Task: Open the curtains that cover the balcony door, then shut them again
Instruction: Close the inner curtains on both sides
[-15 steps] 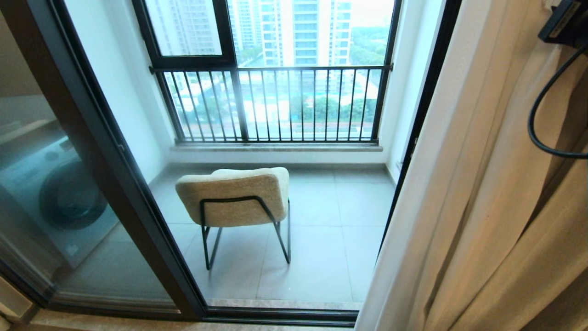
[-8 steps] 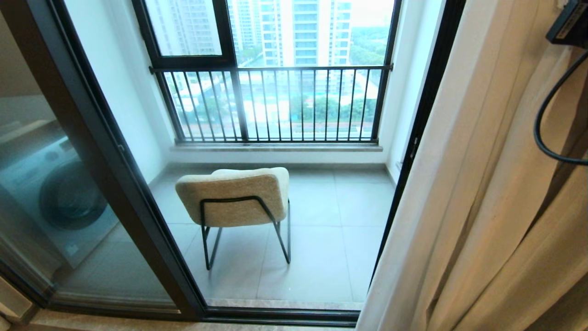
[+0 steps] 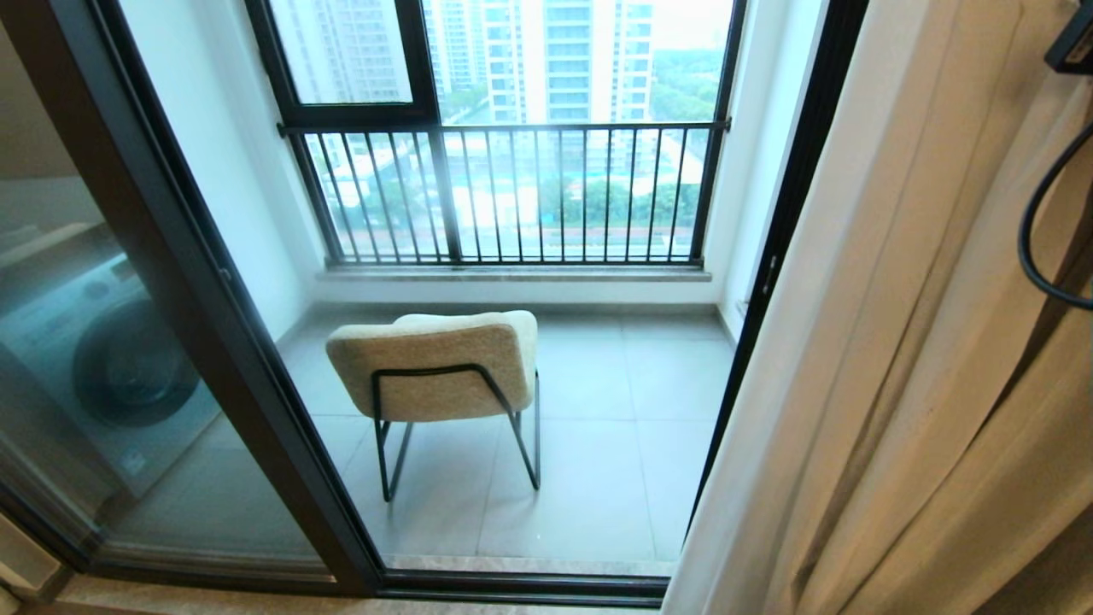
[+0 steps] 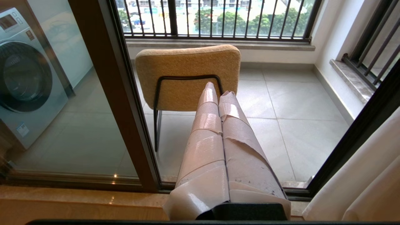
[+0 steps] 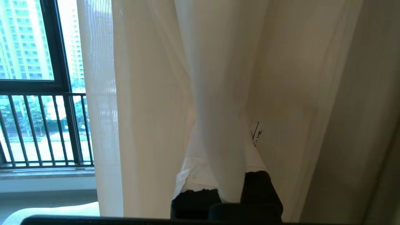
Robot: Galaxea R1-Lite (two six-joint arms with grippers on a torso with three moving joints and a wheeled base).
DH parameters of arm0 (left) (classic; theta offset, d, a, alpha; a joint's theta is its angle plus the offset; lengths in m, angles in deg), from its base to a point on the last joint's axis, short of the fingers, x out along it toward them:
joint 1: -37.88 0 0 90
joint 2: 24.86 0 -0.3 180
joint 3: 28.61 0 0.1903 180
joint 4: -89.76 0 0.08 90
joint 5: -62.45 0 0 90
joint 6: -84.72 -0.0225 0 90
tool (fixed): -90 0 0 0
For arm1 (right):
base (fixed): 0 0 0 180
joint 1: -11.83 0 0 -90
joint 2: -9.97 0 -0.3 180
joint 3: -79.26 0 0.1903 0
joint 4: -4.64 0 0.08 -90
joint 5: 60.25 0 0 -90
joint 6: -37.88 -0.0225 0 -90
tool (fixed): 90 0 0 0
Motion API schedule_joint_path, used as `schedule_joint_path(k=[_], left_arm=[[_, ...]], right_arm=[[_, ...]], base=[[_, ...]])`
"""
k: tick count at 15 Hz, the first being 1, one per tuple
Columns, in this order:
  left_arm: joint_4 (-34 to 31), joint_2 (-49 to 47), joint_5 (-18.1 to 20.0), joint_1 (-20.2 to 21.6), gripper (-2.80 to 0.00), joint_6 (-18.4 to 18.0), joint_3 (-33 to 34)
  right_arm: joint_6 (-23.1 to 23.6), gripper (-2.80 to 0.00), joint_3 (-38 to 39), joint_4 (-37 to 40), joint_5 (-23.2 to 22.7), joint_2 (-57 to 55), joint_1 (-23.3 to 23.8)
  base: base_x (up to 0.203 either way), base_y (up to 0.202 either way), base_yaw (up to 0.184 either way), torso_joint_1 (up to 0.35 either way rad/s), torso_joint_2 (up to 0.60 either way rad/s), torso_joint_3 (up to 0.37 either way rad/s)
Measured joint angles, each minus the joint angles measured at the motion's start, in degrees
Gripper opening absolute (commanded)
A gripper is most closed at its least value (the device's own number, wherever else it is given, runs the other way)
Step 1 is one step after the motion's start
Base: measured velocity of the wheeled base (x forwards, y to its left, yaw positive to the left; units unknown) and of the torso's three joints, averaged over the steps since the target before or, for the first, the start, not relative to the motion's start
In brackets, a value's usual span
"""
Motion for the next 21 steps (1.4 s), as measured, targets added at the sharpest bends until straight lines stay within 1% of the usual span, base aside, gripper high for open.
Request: schedule_joint_path(k=[3, 11, 21], left_arm=[[0.0, 0.0, 0.0, 0.0, -2.80, 0.0, 0.0], [0.0, 0.0, 0.0, 0.0, -2.80, 0.1, 0.0], [0.0, 0.0, 0.0, 0.0, -2.80, 0.0, 0.0]], right_arm=[[0.0, -2.80, 0.6, 0.0, 0.0, 0.9, 0.0], [-0.5, -2.80, 6.7, -0.4, 0.0, 5.4, 0.0], [-2.0, -2.80, 7.0, -0.4, 0.0, 6.1, 0.0]], base=[[0.000, 0.000, 0.000, 0.000, 0.00, 0.000], [0.000, 0.000, 0.000, 0.000, 0.00, 0.000], [0.000, 0.005, 0.001, 0.000, 0.00, 0.000]])
